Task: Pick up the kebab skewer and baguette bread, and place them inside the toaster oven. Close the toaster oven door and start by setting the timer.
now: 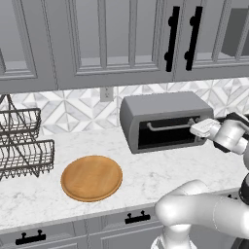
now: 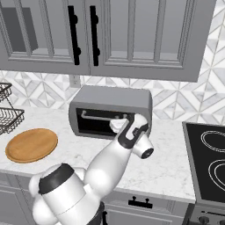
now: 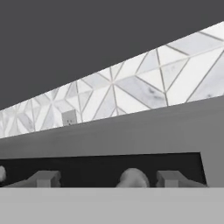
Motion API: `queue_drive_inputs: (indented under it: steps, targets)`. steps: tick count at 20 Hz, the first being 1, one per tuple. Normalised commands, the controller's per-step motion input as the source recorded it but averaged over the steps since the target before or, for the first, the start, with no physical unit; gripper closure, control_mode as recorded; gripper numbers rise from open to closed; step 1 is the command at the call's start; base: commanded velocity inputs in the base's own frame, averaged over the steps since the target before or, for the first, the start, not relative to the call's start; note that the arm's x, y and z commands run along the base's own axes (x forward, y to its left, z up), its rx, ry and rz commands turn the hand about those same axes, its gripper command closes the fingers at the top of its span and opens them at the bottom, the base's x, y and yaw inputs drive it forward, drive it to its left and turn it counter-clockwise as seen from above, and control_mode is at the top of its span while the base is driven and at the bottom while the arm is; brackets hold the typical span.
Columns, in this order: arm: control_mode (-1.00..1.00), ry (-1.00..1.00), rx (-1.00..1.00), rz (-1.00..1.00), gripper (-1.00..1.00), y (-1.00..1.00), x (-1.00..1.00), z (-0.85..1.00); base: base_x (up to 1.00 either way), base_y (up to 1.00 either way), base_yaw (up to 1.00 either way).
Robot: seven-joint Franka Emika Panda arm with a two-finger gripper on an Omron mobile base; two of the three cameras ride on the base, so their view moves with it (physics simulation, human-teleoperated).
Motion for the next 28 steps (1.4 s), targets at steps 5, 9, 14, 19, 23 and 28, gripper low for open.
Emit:
queue_drive_inputs:
  steps: [5, 9, 14, 19, 23, 28]
  targets:
    - [-1.0, 0.0, 0.0, 0.0, -1.0, 0.07, 0.06, 0.06, 0.0, 0.0, 0.0]
    - [-1.0, 0.0, 0.0, 0.0, -1.0, 0.0, -0.27, 0.4, 0.0, 0.0, 0.0]
    - [-1.0, 0.0, 0.0, 0.0, -1.0, 0.0, -0.28, 0.5, 0.0, 0.0, 0.0]
    - [-1.0, 0.0, 0.0, -0.02, -1.0, -0.4, -0.73, 0.16, 0.0, 0.0, 0.0]
    - [-1.0, 0.0, 0.0, -0.09, -1.0, -0.54, -0.82, -0.01, 0.0, 0.0, 0.0]
    - [-1.0, 0.0, 0.0, -0.16, -1.0, -0.2, -0.32, 0.0, 0.0, 0.0, 0.0]
